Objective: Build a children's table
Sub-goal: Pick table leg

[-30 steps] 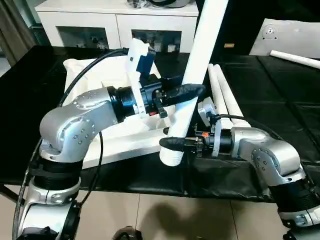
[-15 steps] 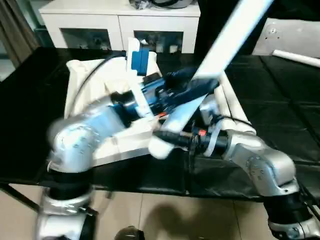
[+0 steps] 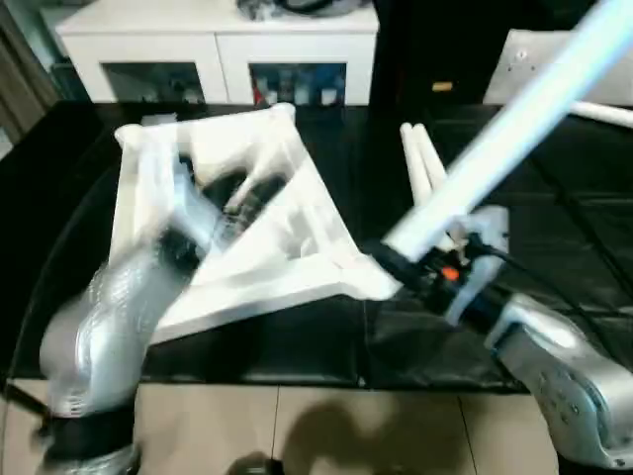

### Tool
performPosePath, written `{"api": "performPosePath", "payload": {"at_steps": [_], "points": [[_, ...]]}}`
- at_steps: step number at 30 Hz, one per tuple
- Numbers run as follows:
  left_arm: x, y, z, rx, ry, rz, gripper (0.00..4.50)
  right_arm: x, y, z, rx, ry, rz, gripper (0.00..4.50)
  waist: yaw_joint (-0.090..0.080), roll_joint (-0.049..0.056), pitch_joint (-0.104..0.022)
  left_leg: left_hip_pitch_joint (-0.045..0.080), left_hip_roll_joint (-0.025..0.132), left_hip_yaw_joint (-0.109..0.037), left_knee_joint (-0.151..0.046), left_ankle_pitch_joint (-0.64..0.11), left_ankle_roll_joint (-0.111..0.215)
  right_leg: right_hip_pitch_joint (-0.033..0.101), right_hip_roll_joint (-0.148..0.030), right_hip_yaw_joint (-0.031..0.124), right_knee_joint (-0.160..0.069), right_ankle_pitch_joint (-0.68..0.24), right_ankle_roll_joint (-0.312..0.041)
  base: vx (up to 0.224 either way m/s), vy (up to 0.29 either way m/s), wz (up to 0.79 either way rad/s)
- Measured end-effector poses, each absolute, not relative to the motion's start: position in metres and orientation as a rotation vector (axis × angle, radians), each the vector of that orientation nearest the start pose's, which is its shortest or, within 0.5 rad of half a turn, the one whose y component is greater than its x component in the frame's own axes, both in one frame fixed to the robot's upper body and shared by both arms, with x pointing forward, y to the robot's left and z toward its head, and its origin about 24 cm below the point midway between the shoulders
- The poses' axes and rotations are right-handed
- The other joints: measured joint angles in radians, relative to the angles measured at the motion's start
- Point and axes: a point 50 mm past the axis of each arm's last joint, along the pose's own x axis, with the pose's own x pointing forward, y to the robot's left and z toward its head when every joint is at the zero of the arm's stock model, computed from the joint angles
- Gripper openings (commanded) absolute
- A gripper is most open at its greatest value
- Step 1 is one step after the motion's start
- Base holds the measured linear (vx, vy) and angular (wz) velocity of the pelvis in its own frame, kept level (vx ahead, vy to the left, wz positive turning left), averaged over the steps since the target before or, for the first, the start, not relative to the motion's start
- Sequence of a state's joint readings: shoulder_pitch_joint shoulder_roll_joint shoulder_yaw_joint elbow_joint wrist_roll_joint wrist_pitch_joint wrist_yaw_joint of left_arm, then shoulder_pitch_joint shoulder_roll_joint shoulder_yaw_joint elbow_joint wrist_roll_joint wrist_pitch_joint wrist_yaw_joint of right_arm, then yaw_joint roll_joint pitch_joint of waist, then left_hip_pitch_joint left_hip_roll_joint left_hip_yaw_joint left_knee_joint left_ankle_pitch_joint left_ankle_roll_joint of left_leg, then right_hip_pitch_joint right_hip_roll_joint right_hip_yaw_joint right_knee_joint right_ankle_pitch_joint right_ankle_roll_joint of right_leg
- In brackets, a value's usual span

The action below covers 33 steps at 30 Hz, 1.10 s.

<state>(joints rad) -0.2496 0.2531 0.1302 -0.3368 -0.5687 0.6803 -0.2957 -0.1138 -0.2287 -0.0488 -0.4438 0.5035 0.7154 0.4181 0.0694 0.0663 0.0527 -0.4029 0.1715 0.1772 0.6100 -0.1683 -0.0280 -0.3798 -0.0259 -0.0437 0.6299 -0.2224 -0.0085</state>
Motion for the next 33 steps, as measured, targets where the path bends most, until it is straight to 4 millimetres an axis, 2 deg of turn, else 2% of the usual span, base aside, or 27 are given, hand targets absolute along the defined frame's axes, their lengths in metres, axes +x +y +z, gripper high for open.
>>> {"api": "performPosePath", "payload": {"at_steps": [3, 6, 10, 14, 16, 17, 18, 19, 20, 21, 22, 23, 24, 25, 27, 29, 30, 33], "points": [[0.270, 0.155, 0.127, -0.198, 0.080, -0.483, 3.45, 0.249, -0.135, 0.117, 0.221, 0.107, 0.580, 1.92, -0.007, 0.003, 0.000, 0.000, -0.002, 0.000, 0.000, 0.000, 0.000, 0.001, -0.001, 0.001, -0.001, 0.000, 0.000, 0.000, 0.000, 0.00], [0.266, 0.153, 0.115, -0.137, 0.105, -0.419, 3.45, 0.247, -0.141, 0.106, 0.164, 0.144, 0.455, 1.92, -0.015, 0.001, 0.000, 0.000, -0.002, 0.000, -0.001, 0.000, 0.000, 0.000, -0.001, 0.002, -0.002, 0.000, 0.000, 0.000, 0.000, 0.00], [0.264, 0.154, 0.105, -0.089, 0.094, -0.263, 3.45, 0.249, -0.150, 0.099, 0.054, 0.167, 0.281, 1.92, -0.025, -0.001, 0.000, 0.000, -0.002, 0.000, -0.002, 0.000, 0.000, 0.000, -0.001, 0.002, -0.002, 0.000, 0.001, 0.000, 0.000, 0.00], [0.259, 0.156, 0.101, -0.085, 0.104, -0.205, 3.45, 0.247, -0.149, 0.097, 0.083, 0.163, 0.284, 1.92, -0.034, -0.004, -0.001, 0.001, -0.001, 0.000, -0.004, 0.000, 0.000, -0.001, 0.001, 0.001, -0.003, -0.001, 0.001, 0.000, 0.000, 0.00], [0.257, 0.159, 0.098, -0.071, 0.120, -0.181, 3.45, 0.246, -0.148, 0.096, 0.106, 0.163, 0.286, 1.92, -0.048, -0.001, 0.000, 0.003, 0.005, -0.009, -0.007, 0.001, -0.002, 0.005, 0.006, -0.007, -0.013, 0.003, 0.000, 0.000, 0.000, 0.00], [0.256, 0.161, 0.097, -0.061, 0.124, -0.164, 3.45, 0.246, -0.147, 0.096, 0.113, 0.163, 0.291, 1.92, -0.056, 0.001, 0.001, 0.003, 0.009, -0.018, -0.009, 0.002, -0.004, 0.008, 0.007, -0.020, -0.015, 0.004, -0.001, 0.000, 0.000, 0.00], [0.256, 0.165, 0.097, -0.048, 0.125, -0.144, 3.45, 0.246, -0.146, 0.096, 0.125, 0.163, 0.297, 1.92, -0.061, -0.001, 0.000, 0.003, 0.013, -0.022, -0.008, 0.003, -0.005, 0.008, 0.005, -0.026, -0.002, 0.000, -0.003, 0.001, -0.060, 0.10], [0.254, 0.170, 0.099, -0.030, 0.126, -0.118, 3.45, 0.245, -0.143, 0.096, 0.143, 0.161, 0.308, 1.92, -0.067, -0.007, 0.000, 0.003, 0.015, -0.025, -0.008, 0.006, -0.011, 0.005, -0.002, -0.020, 0.030, -0.017, -0.008, 0.004, -0.103, 0.12], [0.253, 0.174, 0.099, -0.025, 0.125, -0.100, 3.45, 0.245, -0.142, 0.096, 0.147, 0.163, 0.314, 1.92, -0.067, -0.015, -0.002, 0.003, 0.018, -0.026, -0.008, 0.010, -0.016, 0.001, -0.009, -0.016, 0.041, -0.035, -0.003, 0.004, -0.103, 0.12], [0.251, 0.177, 0.099, -0.026, 0.126, -0.087, 3.45, 0.244, -0.143, 0.096, 0.145, 0.169, 0.316, 1.92, -0.067, -0.024, -0.006, 0.001, 0.021, -0.028, -0.009, 0.012, -0.019, 0.000, -0.007, -0.020, 0.048, -0.039, -0.017, -0.008, -0.157, 0.00], [0.250, 0.176, 0.098, -0.029, 0.132, -0.092, 3.45, 0.243, -0.145, 0.094, 0.139, 0.183, 0.313, 1.92, -0.055, -0.025, -0.005, -0.008, 0.014, -0.030, 0.004, -0.001, 0.001, -0.004, 0.001, -0.022, 0.047, -0.039, -0.025, -0.034, -0.161, -0.05], [0.249, 0.174, 0.098, -0.032, 0.138, -0.101, 3.45, 0.242, -0.145, 0.092, 0.138, 0.195, 0.312, 1.92, -0.042, -0.029, -0.002, -0.010, 0.009, -0.034, 0.011, -0.009, 0.015, -0.006, 0.002, -0.020, 0.047, -0.040, -0.026, -0.034, -0.161, -0.05], [0.248, 0.172, 0.099, -0.030, 0.138, -0.115, 3.45, 0.241, -0.147, 0.090, 0.134, 0.203, 0.310, 1.92, -0.034, -0.030, -0.001, -0.005, 0.000, -0.036, 0.014, -0.012, 0.019, -0.008, 0.004, -0.021, 0.047, -0.040, -0.027, -0.043, -0.140, -0.04], [0.247, 0.170, 0.101, -0.028, 0.129, -0.126, 3.45, 0.240, -0.149, 0.089, 0.134, 0.207, 0.308, 1.92, -0.028, -0.026, 0.000, 0.000, -0.007, -0.043, 0.003, -0.008, 0.012, -0.011, 0.008, -0.022, 0.047, -0.040, -0.027, -0.041, -0.100, -0.08], [0.245, 0.170, 0.102, -0.025, 0.124, -0.124, 3.45, 0.240, -0.145, 0.088, 0.134, 0.209, 0.326, 1.92, -0.025, -0.021, 0.001, 0.001, -0.005, -0.046, -0.006, 0.001, -0.003, -0.014, 0.009, -0.026, 0.047, -0.040, -0.027, -0.021, -0.050, -0.04], [0.242, 0.170, 0.102, -0.034, 0.125, -0.119, 3.45, 0.239, -0.142, 0.088, 0.136, 0.209, 0.340, 1.92, -0.028, -0.015, 0.001, 0.003, -0.003, -0.048, -0.009, 0.010, -0.023, -0.016, 0.009, -0.026, 0.046, -0.039, -0.026, 0.000, 0.000, 0.00], [0.242, 0.169, 0.102, -0.038, 0.124, -0.119, 3.45, 0.239, -0.141, 0.088, 0.138, 0.211, 0.347, 1.92, -0.028, -0.017, 0.002, 0.002, -0.003, -0.048, -0.008, 0.010, -0.025, -0.016, 0.008, -0.026, 0.043, -0.037, -0.024, 0.000, 0.000, 0.00], [0.241, 0.169, 0.100, -0.040, 0.141, -0.119, 3.45, 0.239, -0.139, 0.088, 0.142, 0.210, 0.363, 1.92, -0.033, -0.015, 0.004, 0.001, -0.003, -0.049, -0.012, 0.009, -0.024, -0.004, 0.007, -0.026, 0.011, -0.019, -0.018, -0.007, 0.068, 0.01]]}}
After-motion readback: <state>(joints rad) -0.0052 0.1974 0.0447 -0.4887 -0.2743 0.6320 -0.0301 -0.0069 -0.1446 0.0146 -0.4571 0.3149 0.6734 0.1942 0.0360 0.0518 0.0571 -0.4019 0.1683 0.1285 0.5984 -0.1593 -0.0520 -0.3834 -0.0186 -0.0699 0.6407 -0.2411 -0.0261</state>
